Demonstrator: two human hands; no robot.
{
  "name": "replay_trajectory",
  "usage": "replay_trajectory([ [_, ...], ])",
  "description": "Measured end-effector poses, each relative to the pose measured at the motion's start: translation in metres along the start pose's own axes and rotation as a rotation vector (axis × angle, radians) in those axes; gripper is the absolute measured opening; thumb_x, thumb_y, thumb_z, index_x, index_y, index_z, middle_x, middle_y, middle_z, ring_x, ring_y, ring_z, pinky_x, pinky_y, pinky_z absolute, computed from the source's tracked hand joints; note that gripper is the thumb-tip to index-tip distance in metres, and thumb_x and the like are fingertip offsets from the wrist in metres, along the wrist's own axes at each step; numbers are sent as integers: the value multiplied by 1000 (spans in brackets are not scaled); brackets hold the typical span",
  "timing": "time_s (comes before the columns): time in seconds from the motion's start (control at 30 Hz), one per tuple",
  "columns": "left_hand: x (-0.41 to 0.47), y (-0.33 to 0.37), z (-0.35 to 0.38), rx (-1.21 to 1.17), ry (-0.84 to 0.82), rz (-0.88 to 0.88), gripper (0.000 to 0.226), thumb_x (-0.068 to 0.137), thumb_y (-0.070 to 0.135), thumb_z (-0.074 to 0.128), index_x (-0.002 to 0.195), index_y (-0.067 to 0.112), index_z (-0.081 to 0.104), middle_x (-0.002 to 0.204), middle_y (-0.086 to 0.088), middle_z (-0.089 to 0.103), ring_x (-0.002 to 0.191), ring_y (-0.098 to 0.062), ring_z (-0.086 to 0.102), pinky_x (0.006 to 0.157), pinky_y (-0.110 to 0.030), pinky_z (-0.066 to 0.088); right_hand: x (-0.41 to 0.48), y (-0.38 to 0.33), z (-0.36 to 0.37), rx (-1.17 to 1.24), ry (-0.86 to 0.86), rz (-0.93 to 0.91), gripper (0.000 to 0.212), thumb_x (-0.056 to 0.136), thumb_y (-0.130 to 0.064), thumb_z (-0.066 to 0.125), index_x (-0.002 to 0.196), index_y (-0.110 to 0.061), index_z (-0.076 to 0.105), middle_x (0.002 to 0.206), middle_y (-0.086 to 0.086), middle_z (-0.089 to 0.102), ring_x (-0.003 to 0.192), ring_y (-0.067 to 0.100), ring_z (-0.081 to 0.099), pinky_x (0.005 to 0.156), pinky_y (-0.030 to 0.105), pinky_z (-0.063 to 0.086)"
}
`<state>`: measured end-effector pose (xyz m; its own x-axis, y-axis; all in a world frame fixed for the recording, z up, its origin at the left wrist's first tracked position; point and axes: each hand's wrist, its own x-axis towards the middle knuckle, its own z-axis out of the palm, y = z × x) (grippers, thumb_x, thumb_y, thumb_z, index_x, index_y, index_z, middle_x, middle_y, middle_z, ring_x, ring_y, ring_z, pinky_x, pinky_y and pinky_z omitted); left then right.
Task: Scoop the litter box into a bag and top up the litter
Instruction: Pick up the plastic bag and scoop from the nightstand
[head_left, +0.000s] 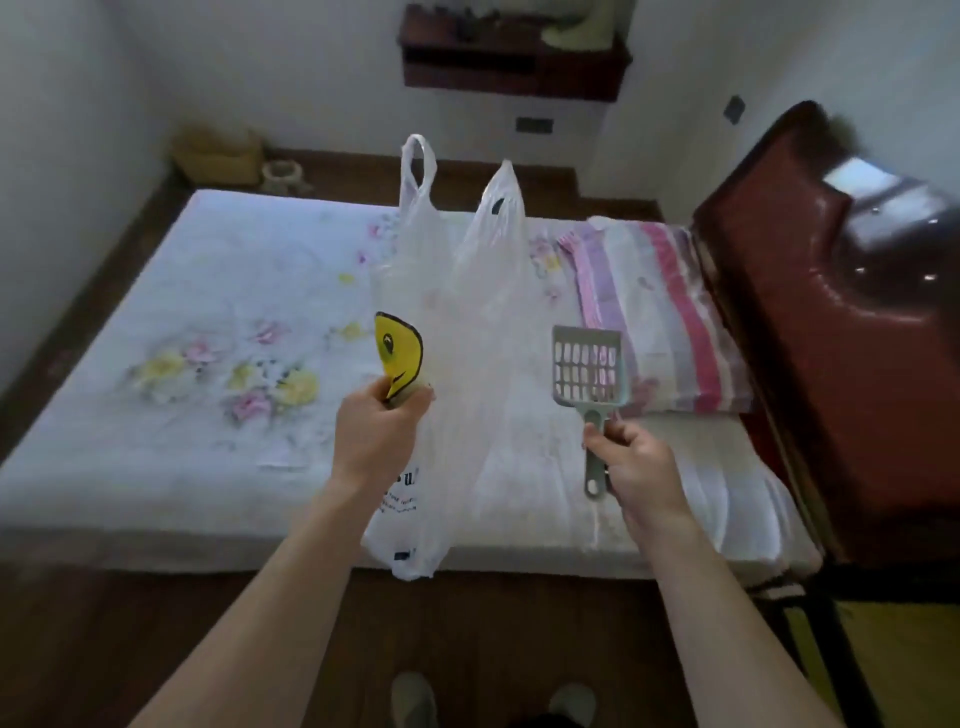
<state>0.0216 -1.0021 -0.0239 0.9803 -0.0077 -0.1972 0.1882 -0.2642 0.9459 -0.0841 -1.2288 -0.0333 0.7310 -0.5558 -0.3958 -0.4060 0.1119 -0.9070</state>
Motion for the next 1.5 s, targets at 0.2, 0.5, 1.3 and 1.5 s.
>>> replay_trajectory([
  [0.2, 19, -42, -172, -88, 280, -51, 24, 87, 28, 70, 83, 4, 67, 64, -15, 53, 57, -18, 47, 58, -33, 38, -26, -30, 181, -77, -313, -64, 7, 93, -12, 65, 90, -8, 69, 73, 1, 66, 62, 12, 60, 59, 24, 47],
  [0.5, 35, -95, -364, -175, 709, -150, 14, 85, 24, 73, 83, 11, 72, 82, -9, 75, 83, -30, 70, 78, -46, 57, -52, -52, 419, -229, -706, -102, 13, 92, -12, 68, 79, -14, 68, 64, -5, 61, 56, 10, 54, 57, 28, 43],
  [1.3, 67, -216, -875, -72, 1065, -200, 36, 89, 18, 69, 60, 9, 50, 46, 5, 40, 43, -10, 37, 41, -19, 30, -262, -35, 963, -400, -1067, -144, 9, 92, -21, 69, 97, -14, 72, 69, -7, 69, 57, 5, 63, 62, 27, 48],
  [1.5, 149, -220, -969, -59, 885, -168, 32, 89, 20, 71, 71, -3, 57, 52, -10, 49, 49, -15, 45, 50, -28, 36, -265, -53, 1049, -332, -903, -107, 14, 92, -21, 70, 105, -16, 70, 92, 3, 75, 80, 17, 72, 61, 25, 53],
])
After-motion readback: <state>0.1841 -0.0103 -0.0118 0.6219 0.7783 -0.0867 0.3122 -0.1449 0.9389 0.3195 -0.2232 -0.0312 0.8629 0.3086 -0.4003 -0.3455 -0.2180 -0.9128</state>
